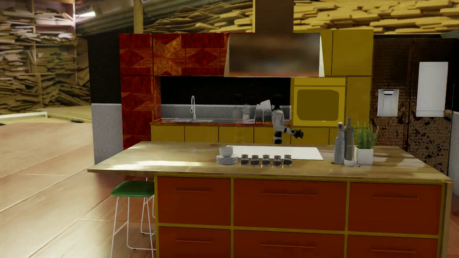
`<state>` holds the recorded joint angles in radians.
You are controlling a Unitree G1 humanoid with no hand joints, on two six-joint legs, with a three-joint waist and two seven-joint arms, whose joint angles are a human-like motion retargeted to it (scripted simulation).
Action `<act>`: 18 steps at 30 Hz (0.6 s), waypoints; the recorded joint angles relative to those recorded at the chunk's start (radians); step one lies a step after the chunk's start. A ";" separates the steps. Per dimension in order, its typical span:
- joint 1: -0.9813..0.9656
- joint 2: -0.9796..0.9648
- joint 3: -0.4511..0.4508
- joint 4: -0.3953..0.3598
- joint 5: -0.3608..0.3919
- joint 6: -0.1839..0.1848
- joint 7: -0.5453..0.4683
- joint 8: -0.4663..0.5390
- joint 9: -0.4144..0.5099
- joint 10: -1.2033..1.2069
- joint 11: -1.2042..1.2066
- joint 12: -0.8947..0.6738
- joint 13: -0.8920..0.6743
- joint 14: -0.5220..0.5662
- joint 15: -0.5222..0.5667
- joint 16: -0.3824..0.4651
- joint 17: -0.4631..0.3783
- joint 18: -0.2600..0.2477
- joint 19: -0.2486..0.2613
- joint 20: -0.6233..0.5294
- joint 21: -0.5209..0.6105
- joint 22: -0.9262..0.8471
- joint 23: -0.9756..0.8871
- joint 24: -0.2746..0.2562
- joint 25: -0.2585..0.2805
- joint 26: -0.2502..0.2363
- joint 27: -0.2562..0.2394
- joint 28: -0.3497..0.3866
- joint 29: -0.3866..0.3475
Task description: Reach
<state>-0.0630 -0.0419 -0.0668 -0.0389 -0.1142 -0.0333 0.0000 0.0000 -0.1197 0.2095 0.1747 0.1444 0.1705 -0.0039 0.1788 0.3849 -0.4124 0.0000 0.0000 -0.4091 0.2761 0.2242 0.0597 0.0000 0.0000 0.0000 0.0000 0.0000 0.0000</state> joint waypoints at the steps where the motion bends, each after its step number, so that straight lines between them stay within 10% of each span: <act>1: 0.007 0.007 0.000 -0.004 -0.007 -0.004 0.000 0.000 0.002 -0.005 -0.003 0.002 0.002 0.000 -0.001 0.000 0.002 0.000 0.000 0.001 0.004 0.001 -0.001 0.000 0.000 0.000 0.000 0.000 0.000; 18: 0.018 0.021 -0.003 -0.002 -0.004 -0.003 0.000 0.000 0.004 -0.008 -0.004 -0.012 0.000 -0.005 -0.014 0.005 -0.003 0.000 0.000 -0.005 -0.008 -0.024 -0.016 0.000 0.000 0.000 0.000 0.000 0.000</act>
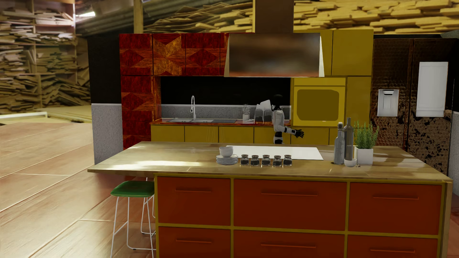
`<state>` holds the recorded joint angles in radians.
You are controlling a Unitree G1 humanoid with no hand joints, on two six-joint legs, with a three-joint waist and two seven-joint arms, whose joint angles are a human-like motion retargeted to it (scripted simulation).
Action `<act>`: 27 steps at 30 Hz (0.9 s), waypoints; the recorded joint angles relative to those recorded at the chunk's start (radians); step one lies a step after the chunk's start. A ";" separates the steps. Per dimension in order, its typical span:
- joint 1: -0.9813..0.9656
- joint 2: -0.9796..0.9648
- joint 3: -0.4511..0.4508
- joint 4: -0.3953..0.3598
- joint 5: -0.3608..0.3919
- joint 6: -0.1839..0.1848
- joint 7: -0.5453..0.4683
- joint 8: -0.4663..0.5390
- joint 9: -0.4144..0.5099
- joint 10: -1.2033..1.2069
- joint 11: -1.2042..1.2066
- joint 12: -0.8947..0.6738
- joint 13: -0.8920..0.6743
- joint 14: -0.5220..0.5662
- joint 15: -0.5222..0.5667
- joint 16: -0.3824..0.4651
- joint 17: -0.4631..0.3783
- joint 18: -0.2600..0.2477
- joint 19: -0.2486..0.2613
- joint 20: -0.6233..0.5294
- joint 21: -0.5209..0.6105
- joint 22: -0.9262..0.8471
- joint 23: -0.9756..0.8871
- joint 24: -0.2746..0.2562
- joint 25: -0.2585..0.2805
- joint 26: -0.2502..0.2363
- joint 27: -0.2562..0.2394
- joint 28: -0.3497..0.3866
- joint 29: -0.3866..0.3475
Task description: Reach
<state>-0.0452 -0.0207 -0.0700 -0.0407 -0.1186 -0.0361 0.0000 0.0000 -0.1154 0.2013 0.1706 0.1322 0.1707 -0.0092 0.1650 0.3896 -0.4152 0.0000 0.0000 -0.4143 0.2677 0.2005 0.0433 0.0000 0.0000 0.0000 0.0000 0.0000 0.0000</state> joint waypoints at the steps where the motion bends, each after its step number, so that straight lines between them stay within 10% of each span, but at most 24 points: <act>1: 0.000 0.003 -0.002 0.000 0.000 -0.002 0.000 0.000 0.000 0.003 -0.002 -0.001 0.000 0.002 -0.001 0.005 -0.002 0.000 0.000 0.002 -0.003 -0.013 -0.010 0.000 0.000 0.000 0.000 0.000 0.000; 27: -0.022 -0.030 0.001 -0.009 -0.002 -0.003 0.000 0.000 -0.007 0.012 0.003 -0.571 -0.558 -0.001 0.055 0.257 -0.322 0.000 0.000 0.562 -0.498 -0.499 -0.315 0.000 0.000 0.000 0.000 0.000 0.000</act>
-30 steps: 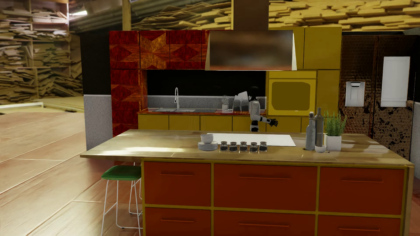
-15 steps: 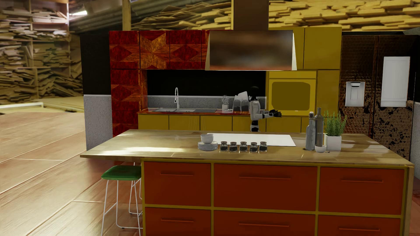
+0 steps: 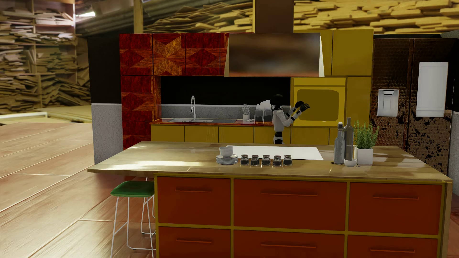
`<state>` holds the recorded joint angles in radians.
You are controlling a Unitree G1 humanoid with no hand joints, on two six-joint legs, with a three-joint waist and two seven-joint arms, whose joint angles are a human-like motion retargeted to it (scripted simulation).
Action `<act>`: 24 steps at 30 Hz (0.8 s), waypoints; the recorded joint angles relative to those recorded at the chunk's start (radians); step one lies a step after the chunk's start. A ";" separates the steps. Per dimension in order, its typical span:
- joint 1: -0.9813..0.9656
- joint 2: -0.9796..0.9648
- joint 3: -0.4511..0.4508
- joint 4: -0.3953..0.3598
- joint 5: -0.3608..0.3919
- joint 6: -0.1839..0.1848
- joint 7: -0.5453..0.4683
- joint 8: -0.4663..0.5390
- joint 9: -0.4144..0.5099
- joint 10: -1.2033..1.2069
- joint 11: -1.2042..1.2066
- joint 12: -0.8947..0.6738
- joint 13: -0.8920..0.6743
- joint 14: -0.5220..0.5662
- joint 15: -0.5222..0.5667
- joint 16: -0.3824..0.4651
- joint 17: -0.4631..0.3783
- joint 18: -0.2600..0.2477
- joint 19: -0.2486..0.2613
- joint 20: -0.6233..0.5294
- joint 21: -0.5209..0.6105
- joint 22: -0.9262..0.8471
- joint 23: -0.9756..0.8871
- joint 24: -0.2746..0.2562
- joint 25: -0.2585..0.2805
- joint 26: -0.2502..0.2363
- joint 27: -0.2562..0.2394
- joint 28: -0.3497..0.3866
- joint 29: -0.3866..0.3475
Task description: Reach
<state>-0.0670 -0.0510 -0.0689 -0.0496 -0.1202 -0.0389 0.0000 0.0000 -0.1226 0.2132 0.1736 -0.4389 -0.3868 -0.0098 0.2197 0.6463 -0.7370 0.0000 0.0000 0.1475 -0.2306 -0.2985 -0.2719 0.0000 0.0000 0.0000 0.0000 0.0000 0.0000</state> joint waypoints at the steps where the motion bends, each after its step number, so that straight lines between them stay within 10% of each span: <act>1: 0.003 0.001 0.001 0.000 0.001 0.001 0.000 0.000 -0.001 -0.006 0.000 -0.046 -0.042 0.002 0.002 0.021 -0.022 0.000 0.000 0.021 -0.014 0.006 -0.015 0.000 0.000 0.000 0.000 0.000 0.000; 24: 0.051 0.050 -0.012 0.003 0.027 0.007 0.000 0.000 -0.019 -0.039 0.001 -0.991 -1.036 0.025 -0.084 0.342 -0.344 0.000 0.000 -0.399 0.404 0.242 0.130 0.000 0.000 0.000 0.000 0.000 0.000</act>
<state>-0.0156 -0.0009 -0.0812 -0.0471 -0.0935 -0.0320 0.0000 0.0000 -0.1413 0.1738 0.1742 -1.4297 -1.4227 0.0148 0.1359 0.9883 -1.0805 0.0000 0.0000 -0.2516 0.1732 -0.0562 -0.1418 0.0000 0.0000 0.0000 0.0000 0.0000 0.0000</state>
